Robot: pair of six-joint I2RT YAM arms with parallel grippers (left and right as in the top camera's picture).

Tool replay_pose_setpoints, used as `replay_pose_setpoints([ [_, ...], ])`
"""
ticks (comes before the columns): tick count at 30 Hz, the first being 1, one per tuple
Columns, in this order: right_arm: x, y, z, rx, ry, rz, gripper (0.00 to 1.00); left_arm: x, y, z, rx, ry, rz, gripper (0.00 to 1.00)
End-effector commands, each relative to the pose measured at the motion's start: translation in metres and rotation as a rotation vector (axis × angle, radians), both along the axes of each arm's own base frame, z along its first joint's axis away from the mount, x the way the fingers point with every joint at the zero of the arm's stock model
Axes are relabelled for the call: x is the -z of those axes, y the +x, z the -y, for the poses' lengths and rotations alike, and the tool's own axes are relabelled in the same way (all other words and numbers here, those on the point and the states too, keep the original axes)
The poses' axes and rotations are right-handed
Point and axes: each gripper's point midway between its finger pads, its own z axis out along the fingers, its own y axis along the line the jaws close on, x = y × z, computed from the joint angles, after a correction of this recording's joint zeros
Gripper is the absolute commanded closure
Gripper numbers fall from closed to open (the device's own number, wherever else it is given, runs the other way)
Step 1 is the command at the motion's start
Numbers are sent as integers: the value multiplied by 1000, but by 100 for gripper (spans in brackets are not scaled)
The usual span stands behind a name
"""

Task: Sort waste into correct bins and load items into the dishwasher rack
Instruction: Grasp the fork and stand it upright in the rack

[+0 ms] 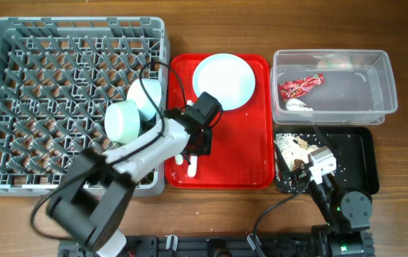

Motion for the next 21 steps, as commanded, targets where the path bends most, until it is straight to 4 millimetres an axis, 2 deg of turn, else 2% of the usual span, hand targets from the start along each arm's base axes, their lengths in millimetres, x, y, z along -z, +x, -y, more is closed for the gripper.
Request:
replay_pose_setpoints([
  [1,-1,-1,-2,-12,-5,8,0,-89,14,3,-33,-119,148,96],
  [3,-1,-1,-2,-12,-5,8,0,-123,11,-24,-106,-116,205,96],
  [4,-1,-1,-2,-12,-5,8,0,-140,8,-45,-152,-112,232,95],
  [7,-1,-1,-2,-12,-5,8,0,-170,2,-127,-297,19,321,91],
  [9,-1,-1,-2,-12,-5,8,0,-178,1,-178,-336,115,352,90],
  [10,-1,-1,-2,-12,-6,8,0,-178,4,-186,-369,98,350,91],
  [11,-1,-1,-2,-12,-6,8,0,-175,5,-206,-430,139,341,91],
  [12,-1,-1,-2,-12,-5,8,1,-166,13,-240,-545,193,314,93],
  [14,-1,-1,-2,-12,-5,8,1,-151,22,-258,-571,221,275,93],
  [16,-1,-1,-2,-12,-5,8,0,-140,37,-267,-545,245,269,87],
  [21,-1,-1,-1,-11,-5,8,0,-115,57,-283,-436,310,228,89],
])
